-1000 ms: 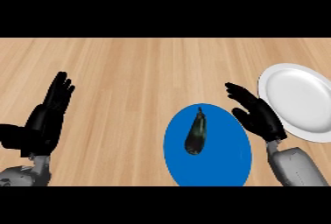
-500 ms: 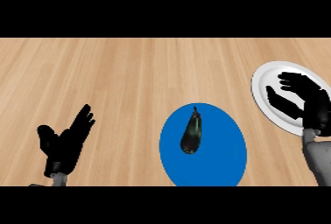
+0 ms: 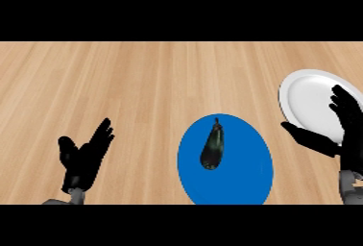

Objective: Pick the eggplant from the plate and place it in the plate

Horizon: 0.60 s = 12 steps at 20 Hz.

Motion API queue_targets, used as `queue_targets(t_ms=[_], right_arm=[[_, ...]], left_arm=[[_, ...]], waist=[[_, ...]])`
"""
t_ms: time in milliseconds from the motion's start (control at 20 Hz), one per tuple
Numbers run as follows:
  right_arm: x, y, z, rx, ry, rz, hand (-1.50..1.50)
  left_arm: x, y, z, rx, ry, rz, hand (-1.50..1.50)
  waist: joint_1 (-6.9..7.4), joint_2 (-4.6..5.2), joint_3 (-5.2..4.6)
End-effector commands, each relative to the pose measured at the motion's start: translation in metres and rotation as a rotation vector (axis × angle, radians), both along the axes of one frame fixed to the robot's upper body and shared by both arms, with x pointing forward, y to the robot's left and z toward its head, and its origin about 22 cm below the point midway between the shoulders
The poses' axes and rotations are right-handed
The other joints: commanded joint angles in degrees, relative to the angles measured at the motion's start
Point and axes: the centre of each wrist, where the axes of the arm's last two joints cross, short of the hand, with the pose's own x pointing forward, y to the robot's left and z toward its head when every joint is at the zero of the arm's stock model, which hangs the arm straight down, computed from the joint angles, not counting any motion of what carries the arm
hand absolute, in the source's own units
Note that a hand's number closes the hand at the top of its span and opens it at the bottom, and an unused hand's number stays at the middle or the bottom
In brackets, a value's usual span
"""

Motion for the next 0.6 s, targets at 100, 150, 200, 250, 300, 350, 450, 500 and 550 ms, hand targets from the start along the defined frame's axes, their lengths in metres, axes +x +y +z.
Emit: queue_targets(t_ms=[100, 150, 200, 250, 300, 350, 450, 500, 550], right_arm=[[-0.001, 0.012, 0.022, -0.135, 0.324, 0.225, -1.5], [-0.003, 0.012, 0.027, -0.159, 0.385, 0.222, -1.5], [0.003, 0.012, 0.043, -0.166, 0.4, 0.263, -1.5], [0.003, 0.034, 0.044, -0.168, 0.436, 0.294, -1.5], [0.002, 0.023, 0.051, -0.169, 0.467, 0.309, -1.5], [0.004, 0.032, 0.056, -0.183, 0.497, 0.322, -1.5], [0.01, 0.049, 0.057, -0.203, 0.539, 0.331, -1.5], [0.008, 0.052, 0.075, -0.23, 0.57, 0.328, -1.5], [0.023, 0.073, 0.072, -0.23, 0.587, 0.309, -1.5]], left_arm=[[-0.003, 0.003, -0.007, 0.008, 0.033, -0.015, 0.0], [-0.006, -0.002, -0.005, -0.003, 0.022, -0.006, 0.0], [0.007, -0.02, -0.001, -0.014, 0.015, -0.018, 0.0], [0.007, -0.016, -0.006, -0.003, 0.023, -0.008, 0.0], [-0.005, -0.006, -0.003, -0.011, 0.039, -0.01, 0.0], [-0.001, -0.021, 0.004, 0.0, 0.022, -0.022, 0.0], [-0.005, 0.008, -0.007, -0.016, 0.028, -0.018, 0.0], [0.01, -0.013, 0.007, -0.016, 0.016, -0.013, 0.0], [0.007, -0.011, -0.009, 0.012, 0.006, -0.015, 0.0]], waist=[[1.02, 0.18, -0.23], [1.03, 0.06, -0.22], [0.6, 0.21, -0.17], [0.89, 0.26, -0.21], [1.02, 0.09, -0.11], [1.05, 0.11, -0.09], [1.27, 0.25, -0.1], [0.89, 0.17, -0.09], [1.4, 0.37, -0.13]])
